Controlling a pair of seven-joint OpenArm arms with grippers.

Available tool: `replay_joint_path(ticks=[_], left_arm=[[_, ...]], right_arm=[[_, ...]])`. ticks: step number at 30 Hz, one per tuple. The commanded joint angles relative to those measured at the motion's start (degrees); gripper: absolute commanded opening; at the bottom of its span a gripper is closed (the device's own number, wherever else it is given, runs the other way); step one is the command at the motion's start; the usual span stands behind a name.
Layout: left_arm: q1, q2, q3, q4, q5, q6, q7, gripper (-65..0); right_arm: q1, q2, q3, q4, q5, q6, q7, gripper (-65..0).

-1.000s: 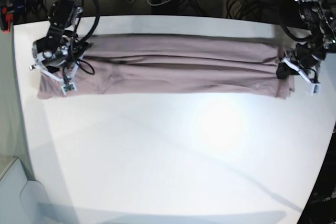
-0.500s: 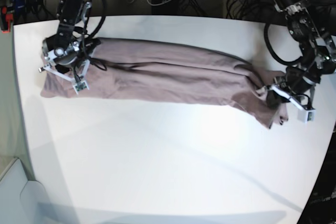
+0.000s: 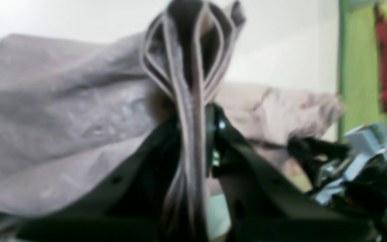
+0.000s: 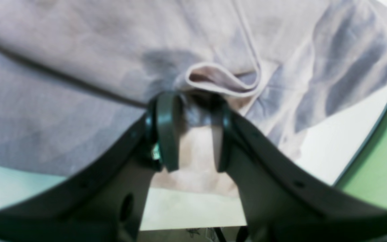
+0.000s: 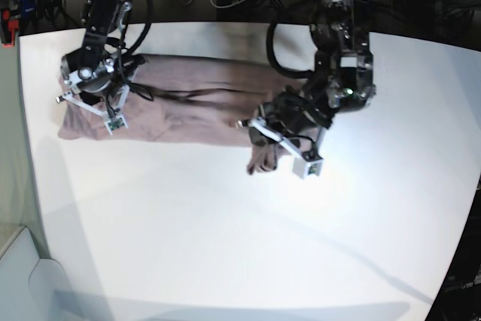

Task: Layout the t-shirt on the table in an organized manner, then fold the t-shirt properly
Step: 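Drag the strip end held by the left gripper toward the right gripper, then lift the strip end with the left gripper and fold it toward the right gripper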

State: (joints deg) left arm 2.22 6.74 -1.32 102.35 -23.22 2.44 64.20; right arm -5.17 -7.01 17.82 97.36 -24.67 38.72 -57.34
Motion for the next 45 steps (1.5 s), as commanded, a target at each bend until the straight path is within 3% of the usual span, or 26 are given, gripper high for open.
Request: replay_joint_path(ticks=[1, 5, 8, 17, 26, 31, 36, 42, 45], left_arm=[[-0.94, 1.04, 1.72, 0.91, 1.11, 0.24, -0.86, -64.9], [-0.86, 1.39, 4.0, 1.52, 4.19, 0.24, -0.86, -64.9], [-0.86, -0.9, -1.18, 3.28, 3.31, 0.16, -0.34, -64.9], [-1.3, -11.27, -24.13, 5.04, -20.16, 0.07, 4.59, -64.9], [-1.38, -20.41, -30.37, 0.29, -27.99, 0.07, 5.47, -64.9], [-2.53, -26.83, -30.19, -3.58, -31.77, 0.07, 5.55, -64.9], [-2.53, -31.05, -30.11, -5.86, -31.06, 0.42, 5.55, -64.9], [-3.05, -39.23, -19.91, -9.03, -31.06, 0.51, 5.47, -64.9], [-3.76, -41.51, -15.16, -8.32, -30.89, 0.6, 5.47, -64.9]], right_arm=[[-0.85, -0.78, -0.29, -0.88, 1.85, 1.28, -1.52, -46.9], [-0.85, -0.69, -0.29, -0.88, 1.85, 1.28, -1.52, -46.9], [-0.68, -0.69, -0.37, -0.88, 1.85, 1.28, -1.52, -46.9], [-0.5, -0.69, -0.37, -0.88, 1.85, 1.28, -1.52, -46.9], [-0.5, -0.6, -0.37, -0.88, 1.85, 1.28, -1.43, -46.9], [-0.5, -0.6, -0.37, -0.88, 1.85, 1.28, -1.43, -46.9], [-0.5, -0.69, -0.37, -0.88, 1.85, 1.28, -1.43, -46.9], [-0.5, -1.04, -0.29, -0.88, 1.85, 1.28, -1.43, -46.9], [-0.5, -1.04, -0.29, -0.88, 1.85, 1.28, -1.43, -46.9]])
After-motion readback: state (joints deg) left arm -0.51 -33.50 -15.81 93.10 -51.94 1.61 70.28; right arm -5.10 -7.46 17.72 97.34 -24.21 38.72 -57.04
